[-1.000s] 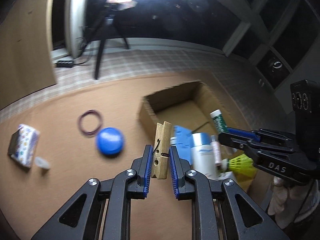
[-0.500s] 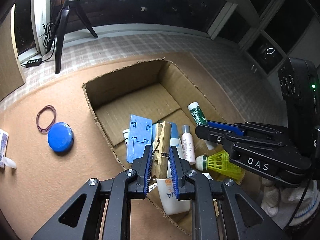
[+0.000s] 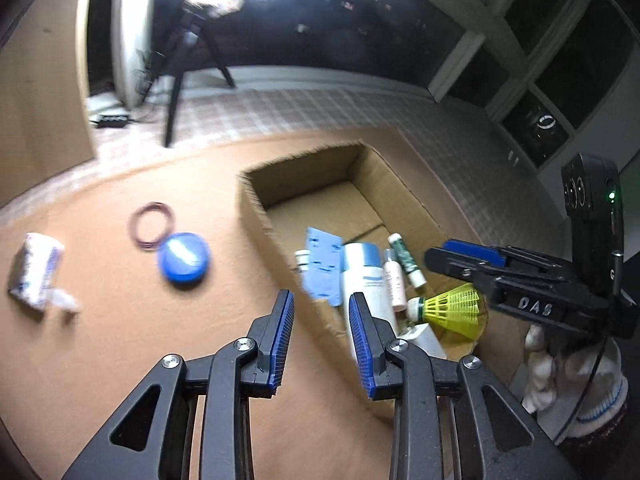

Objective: Organize objects
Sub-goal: 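Carry the clothespin and glue stick into the box and release both, then move both open tools back over the remaining items on the table, then grasp the white cap with the left tool while the right tool grasps the blue tin, then carry the white cap and blue tin into the box and release both, then move both open tools back toward the tissue pack and rubber band, then grasp the black card lying on the tissue pack with the right tool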

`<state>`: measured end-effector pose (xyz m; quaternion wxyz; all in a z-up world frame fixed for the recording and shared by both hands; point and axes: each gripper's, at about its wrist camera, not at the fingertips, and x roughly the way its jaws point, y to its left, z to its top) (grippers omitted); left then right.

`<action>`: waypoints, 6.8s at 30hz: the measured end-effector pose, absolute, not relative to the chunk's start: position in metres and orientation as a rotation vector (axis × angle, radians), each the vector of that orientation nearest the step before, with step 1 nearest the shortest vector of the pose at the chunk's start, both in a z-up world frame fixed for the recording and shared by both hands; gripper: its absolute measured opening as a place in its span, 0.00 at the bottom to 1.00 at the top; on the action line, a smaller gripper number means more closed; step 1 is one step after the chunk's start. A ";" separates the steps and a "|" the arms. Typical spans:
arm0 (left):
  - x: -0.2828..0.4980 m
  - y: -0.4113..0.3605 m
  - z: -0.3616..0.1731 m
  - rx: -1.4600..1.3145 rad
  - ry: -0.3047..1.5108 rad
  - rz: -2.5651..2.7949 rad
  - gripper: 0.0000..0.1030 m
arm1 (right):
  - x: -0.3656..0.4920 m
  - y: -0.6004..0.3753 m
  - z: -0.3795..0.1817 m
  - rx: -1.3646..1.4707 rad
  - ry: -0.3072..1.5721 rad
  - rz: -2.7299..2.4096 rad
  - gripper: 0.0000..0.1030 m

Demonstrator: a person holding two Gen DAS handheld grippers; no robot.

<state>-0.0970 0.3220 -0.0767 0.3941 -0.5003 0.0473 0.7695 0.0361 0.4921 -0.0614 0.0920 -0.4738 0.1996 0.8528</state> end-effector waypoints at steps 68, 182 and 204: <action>-0.238 0.187 -0.192 -1.600 0.214 2.115 0.42 | -0.190 0.343 -0.147 -1.923 0.122 2.419 0.51; -0.159 0.030 -0.095 -1.386 0.057 2.292 0.52 | -0.158 0.272 -0.039 -1.721 0.198 2.800 0.52; -0.129 -0.088 -0.118 -1.484 -0.095 2.331 0.52 | -0.303 0.150 -0.125 -2.061 -0.189 2.701 0.53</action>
